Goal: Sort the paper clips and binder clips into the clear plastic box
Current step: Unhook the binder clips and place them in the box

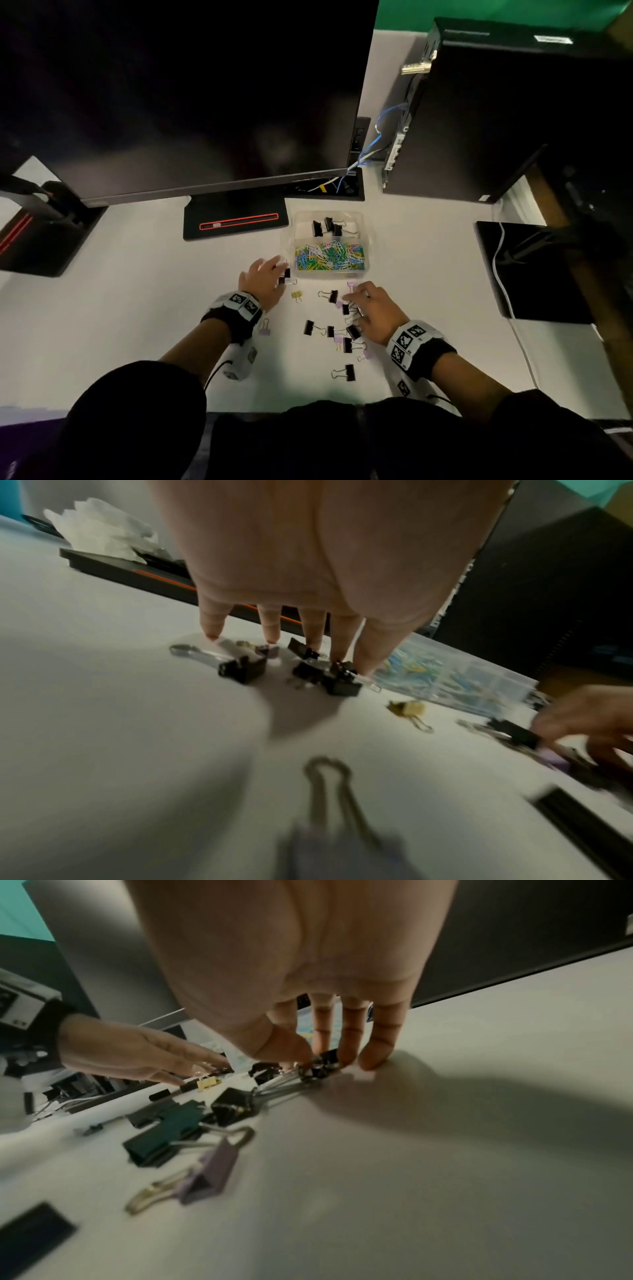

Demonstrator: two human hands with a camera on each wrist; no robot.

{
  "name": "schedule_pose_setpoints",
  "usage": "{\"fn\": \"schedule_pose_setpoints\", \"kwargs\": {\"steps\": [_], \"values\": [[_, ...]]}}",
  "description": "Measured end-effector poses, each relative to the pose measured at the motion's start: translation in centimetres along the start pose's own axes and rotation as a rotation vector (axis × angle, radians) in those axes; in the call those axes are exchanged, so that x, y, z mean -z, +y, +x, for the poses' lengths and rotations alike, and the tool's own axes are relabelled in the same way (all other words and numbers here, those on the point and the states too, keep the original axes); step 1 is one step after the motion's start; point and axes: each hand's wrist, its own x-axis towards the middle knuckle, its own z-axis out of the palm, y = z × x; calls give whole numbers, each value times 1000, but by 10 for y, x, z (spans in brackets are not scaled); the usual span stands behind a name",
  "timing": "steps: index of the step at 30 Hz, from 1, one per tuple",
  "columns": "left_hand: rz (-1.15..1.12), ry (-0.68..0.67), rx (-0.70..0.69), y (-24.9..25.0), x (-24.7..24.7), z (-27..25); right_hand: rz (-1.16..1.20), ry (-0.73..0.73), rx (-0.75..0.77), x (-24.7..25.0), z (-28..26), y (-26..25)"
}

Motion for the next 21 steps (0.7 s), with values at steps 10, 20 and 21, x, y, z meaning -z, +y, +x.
{"fn": "schedule_pose_setpoints", "kwargs": {"steps": [10, 20, 21], "values": [[7, -10, -86, -16, -3, -68, 84, -134, -5, 20, -48, 14], [-52, -162, 14, -2, -4, -63, 64, -134, 11, -20, -27, -16], [-72, -168, 0, 6, -6, -62, 88, -127, 7, -21, -21, -19]]}}
